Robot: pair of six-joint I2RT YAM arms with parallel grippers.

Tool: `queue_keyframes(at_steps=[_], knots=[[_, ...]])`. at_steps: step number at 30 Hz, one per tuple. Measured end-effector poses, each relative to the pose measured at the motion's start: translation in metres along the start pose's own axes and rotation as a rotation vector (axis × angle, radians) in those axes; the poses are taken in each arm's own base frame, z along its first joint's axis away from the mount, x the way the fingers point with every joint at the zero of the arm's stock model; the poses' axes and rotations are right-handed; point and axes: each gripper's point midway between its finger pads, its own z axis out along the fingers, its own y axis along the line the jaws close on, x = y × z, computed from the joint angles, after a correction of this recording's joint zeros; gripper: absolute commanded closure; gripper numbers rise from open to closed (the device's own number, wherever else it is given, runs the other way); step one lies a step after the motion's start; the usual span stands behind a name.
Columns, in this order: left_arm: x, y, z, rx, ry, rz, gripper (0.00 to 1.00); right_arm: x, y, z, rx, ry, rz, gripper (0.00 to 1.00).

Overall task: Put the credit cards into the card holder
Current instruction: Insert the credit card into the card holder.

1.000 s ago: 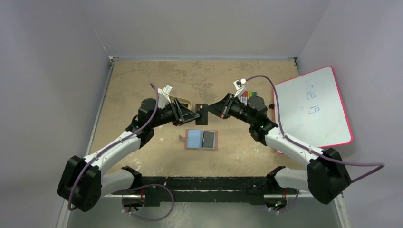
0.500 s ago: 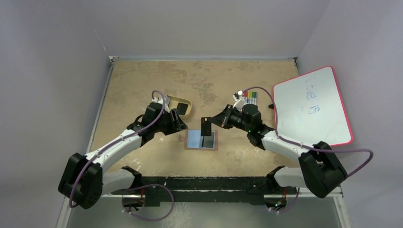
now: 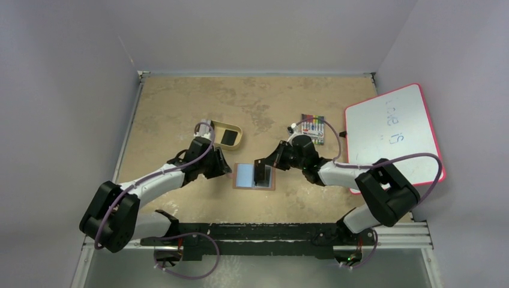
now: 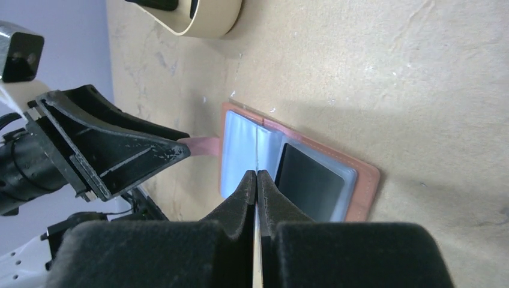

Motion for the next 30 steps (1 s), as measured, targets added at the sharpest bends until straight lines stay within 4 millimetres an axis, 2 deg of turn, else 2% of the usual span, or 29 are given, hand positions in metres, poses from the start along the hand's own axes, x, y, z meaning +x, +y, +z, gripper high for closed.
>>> queue_keyframes(at_steps=[5, 9, 18, 25, 30], knots=[[0.000, 0.001, 0.004, 0.001, -0.003, 0.005, 0.89, 0.000, 0.006, 0.011, 0.044, -0.003, -0.014, 1.00], [0.002, 0.002, 0.007, -0.003, 0.005, 0.012, 1.00, 0.000, 0.000, 0.012, 0.087, -0.015, -0.016, 1.00], [0.005, 0.006, 0.008, -0.009, 0.006, 0.013, 1.00, 0.000, -0.023, 0.008, 0.218, -0.024, -0.032, 1.00], [0.005, 0.003, 0.009, -0.001, 0.003, 0.017, 1.00, -0.012, -0.004, 0.002, 0.175, -0.071, -0.066, 1.00], [0.009, 0.005, 0.010, 0.000, 0.006, 0.013, 1.00, -0.005, 0.004, 0.004, 0.097, -0.061, -0.061, 1.00]])
